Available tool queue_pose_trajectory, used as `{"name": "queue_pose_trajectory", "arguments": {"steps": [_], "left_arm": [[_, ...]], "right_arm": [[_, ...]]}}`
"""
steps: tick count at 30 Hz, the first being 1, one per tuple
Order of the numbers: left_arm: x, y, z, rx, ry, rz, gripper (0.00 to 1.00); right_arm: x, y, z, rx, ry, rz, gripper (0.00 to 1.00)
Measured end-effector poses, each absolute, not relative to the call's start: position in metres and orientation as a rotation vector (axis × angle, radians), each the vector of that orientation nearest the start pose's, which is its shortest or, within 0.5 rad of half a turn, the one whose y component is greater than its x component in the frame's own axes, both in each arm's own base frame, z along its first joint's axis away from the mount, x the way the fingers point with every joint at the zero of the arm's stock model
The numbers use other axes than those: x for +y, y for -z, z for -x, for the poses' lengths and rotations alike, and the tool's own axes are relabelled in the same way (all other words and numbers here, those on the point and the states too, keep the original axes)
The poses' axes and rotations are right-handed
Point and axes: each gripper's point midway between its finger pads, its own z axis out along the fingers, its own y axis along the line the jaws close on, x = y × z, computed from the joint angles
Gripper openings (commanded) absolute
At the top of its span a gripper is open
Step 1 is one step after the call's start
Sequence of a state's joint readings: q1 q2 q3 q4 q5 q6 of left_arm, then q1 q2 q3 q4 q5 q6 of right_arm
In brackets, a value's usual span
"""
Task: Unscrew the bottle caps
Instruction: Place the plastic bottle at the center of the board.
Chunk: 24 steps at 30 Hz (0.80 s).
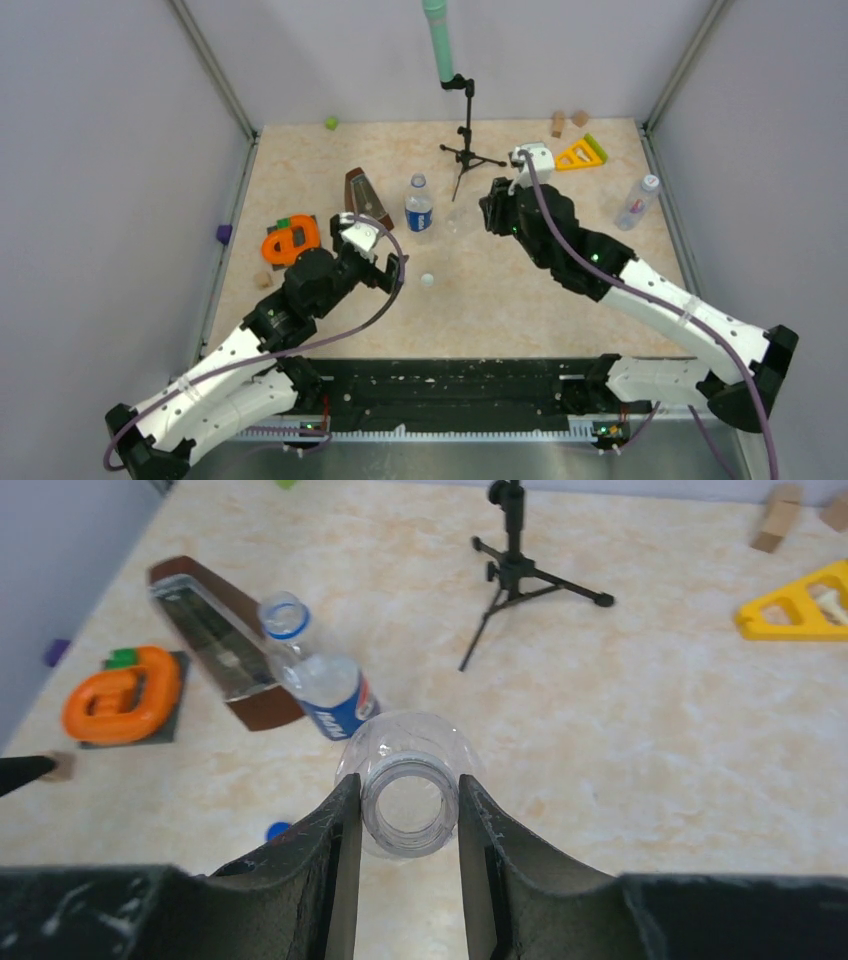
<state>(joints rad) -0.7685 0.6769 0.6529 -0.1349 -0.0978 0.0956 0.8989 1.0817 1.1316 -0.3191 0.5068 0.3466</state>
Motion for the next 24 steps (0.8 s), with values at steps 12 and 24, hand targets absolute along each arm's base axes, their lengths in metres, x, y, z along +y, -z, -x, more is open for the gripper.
{"name": "queue_pose_trajectory", "arguments": {"steps": [12,24], "left_arm": [[-0.145,-0.254,-0.249,1.693,0.279,-0.288,0.99],[-0.127,-0.254,-0.245,1.694,0.231,-0.231,0.99]], "right_arm": [[0.216,-0.252,-0.338,2.016,-0.078,0.203,0.00],[0.244,-0.228,-0.379,2.069,-0.090,0.260,0.04]]}}
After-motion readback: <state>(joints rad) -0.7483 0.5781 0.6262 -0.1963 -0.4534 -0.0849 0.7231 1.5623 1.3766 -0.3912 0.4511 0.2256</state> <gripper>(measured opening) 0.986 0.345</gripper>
